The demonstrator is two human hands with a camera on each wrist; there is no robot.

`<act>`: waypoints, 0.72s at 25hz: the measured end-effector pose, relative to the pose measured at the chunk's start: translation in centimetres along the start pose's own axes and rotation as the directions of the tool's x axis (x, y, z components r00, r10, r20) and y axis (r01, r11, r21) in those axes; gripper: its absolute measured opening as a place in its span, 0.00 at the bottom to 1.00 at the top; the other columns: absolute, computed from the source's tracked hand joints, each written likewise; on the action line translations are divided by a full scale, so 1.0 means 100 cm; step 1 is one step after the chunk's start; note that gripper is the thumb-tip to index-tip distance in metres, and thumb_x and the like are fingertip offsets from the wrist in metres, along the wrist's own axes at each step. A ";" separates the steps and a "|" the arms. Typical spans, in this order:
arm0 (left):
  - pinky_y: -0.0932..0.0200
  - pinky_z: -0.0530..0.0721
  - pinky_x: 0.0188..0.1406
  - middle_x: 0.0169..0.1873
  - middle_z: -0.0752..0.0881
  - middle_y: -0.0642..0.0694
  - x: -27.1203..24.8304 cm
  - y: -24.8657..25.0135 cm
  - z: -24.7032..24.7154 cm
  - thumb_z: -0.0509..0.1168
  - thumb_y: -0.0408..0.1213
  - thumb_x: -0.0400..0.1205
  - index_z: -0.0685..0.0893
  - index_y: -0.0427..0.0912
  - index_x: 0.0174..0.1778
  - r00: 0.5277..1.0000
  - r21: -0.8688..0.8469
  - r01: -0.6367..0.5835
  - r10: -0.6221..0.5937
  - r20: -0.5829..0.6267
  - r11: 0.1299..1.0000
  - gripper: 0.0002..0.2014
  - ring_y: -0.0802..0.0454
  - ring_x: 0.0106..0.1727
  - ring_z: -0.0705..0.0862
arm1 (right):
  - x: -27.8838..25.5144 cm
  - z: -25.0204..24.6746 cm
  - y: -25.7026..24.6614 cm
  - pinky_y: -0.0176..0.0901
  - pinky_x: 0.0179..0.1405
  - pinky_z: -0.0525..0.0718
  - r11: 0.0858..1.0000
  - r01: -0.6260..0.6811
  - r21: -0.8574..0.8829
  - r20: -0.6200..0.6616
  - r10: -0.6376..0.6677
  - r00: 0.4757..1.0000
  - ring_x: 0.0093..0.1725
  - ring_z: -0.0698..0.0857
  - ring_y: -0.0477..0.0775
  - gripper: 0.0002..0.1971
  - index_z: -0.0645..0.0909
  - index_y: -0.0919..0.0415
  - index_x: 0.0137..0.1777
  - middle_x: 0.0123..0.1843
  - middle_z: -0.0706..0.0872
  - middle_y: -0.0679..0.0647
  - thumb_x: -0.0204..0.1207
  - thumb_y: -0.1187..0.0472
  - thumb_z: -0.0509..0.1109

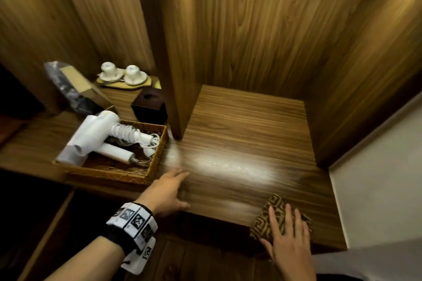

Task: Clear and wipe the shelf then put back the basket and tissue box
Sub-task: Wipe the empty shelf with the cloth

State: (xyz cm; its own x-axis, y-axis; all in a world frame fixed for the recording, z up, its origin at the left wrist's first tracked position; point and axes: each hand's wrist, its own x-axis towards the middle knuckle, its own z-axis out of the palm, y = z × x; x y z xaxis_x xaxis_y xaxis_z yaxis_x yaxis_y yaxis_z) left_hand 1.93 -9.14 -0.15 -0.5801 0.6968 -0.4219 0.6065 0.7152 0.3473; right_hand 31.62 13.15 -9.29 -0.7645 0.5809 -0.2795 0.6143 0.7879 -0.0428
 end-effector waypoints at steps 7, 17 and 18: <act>0.42 0.62 0.89 0.90 0.61 0.50 -0.006 0.013 0.002 0.75 0.57 0.76 0.59 0.55 0.90 1.000 -0.012 0.000 0.000 -0.011 1.000 0.47 0.50 0.91 0.57 | 0.025 -0.016 -0.106 0.85 0.69 0.80 0.988 0.150 0.048 0.023 -0.151 0.988 0.75 0.80 0.89 0.51 0.86 0.59 0.78 0.78 0.80 0.82 0.56 0.33 0.87; 0.52 0.71 0.85 0.82 0.75 0.50 -0.009 -0.027 -0.044 0.64 0.39 0.80 0.72 0.54 0.84 0.993 -0.121 -0.032 0.018 -0.112 0.992 0.33 0.50 0.83 0.74 | 0.054 -0.008 -0.240 0.89 0.75 0.72 0.934 0.358 0.005 0.004 -0.359 0.934 0.80 0.73 0.91 0.48 0.78 0.59 0.85 0.83 0.73 0.82 0.66 0.38 0.85; 0.54 0.70 0.85 0.81 0.76 0.51 -0.013 -0.031 -0.053 0.64 0.38 0.81 0.72 0.53 0.84 0.992 -0.142 -0.052 0.035 -0.123 0.989 0.32 0.52 0.82 0.73 | 0.055 -0.008 -0.253 0.90 0.74 0.72 0.925 0.378 0.029 0.029 -0.379 0.925 0.79 0.74 0.91 0.44 0.78 0.59 0.85 0.82 0.73 0.83 0.71 0.41 0.82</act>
State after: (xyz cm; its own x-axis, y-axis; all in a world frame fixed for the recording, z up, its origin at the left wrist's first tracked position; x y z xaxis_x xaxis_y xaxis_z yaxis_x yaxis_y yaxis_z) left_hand -2.01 -11.97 3.76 -0.6214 0.7226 -0.3030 0.5528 0.6784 0.4840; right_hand 11.77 -3.42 -8.99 -0.9341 0.2331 -0.2705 0.2853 0.9427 -0.1728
